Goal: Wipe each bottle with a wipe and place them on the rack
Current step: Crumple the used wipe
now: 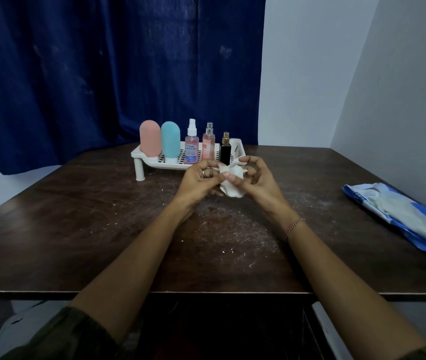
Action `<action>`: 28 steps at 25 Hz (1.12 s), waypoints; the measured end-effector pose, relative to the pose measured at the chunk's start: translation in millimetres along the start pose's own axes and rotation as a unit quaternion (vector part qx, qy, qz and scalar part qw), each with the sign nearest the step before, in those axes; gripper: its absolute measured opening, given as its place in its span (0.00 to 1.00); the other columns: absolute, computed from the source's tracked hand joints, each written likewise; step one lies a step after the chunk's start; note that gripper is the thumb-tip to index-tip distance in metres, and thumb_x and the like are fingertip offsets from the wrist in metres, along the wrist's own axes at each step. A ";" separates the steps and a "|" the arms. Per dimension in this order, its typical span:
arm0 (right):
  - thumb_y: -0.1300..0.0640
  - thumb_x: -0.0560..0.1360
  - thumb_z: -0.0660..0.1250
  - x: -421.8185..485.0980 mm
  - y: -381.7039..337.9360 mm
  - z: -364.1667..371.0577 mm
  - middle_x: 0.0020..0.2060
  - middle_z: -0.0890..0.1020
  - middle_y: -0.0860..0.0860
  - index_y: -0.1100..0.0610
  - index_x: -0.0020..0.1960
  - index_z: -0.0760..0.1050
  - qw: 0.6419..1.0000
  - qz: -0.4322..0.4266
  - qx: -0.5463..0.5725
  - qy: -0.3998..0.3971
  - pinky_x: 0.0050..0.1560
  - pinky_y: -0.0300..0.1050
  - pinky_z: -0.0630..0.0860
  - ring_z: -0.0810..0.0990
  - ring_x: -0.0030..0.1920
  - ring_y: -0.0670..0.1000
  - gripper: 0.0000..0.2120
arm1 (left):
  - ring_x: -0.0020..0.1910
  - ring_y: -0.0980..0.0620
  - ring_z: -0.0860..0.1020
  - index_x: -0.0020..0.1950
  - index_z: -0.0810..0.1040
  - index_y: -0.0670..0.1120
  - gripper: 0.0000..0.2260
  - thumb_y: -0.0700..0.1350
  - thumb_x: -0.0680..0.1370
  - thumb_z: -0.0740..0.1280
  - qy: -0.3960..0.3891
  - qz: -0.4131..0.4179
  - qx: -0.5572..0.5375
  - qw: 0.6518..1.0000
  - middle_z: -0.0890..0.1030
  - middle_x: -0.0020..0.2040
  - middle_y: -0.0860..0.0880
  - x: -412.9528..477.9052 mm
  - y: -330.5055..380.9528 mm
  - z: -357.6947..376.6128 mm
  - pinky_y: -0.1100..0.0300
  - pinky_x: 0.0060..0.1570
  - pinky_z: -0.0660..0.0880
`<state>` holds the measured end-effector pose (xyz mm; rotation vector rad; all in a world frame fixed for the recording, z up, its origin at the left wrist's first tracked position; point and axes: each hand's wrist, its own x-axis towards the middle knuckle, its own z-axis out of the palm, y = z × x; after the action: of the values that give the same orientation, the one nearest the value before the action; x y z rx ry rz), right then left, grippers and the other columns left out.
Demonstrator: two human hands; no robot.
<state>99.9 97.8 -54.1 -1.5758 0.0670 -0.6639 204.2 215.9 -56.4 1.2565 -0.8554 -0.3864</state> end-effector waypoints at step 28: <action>0.64 0.74 0.66 5.1 -2.5 -7.7 0.34 0.83 0.47 0.54 0.53 0.72 0.980 -0.066 0.100 0.162 0.40 0.42 0.77 0.80 0.39 0.45 0.10 | 0.42 0.54 0.74 0.44 0.77 0.47 0.06 0.46 0.78 0.63 0.009 -0.074 0.019 0.997 0.75 0.42 0.48 6.4 -3.6 -2.1 0.61 0.35 0.75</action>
<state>99.8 89.1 -50.1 -1.2760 0.1337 -0.9974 210.5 211.8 -57.7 1.3617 -0.7592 -0.4770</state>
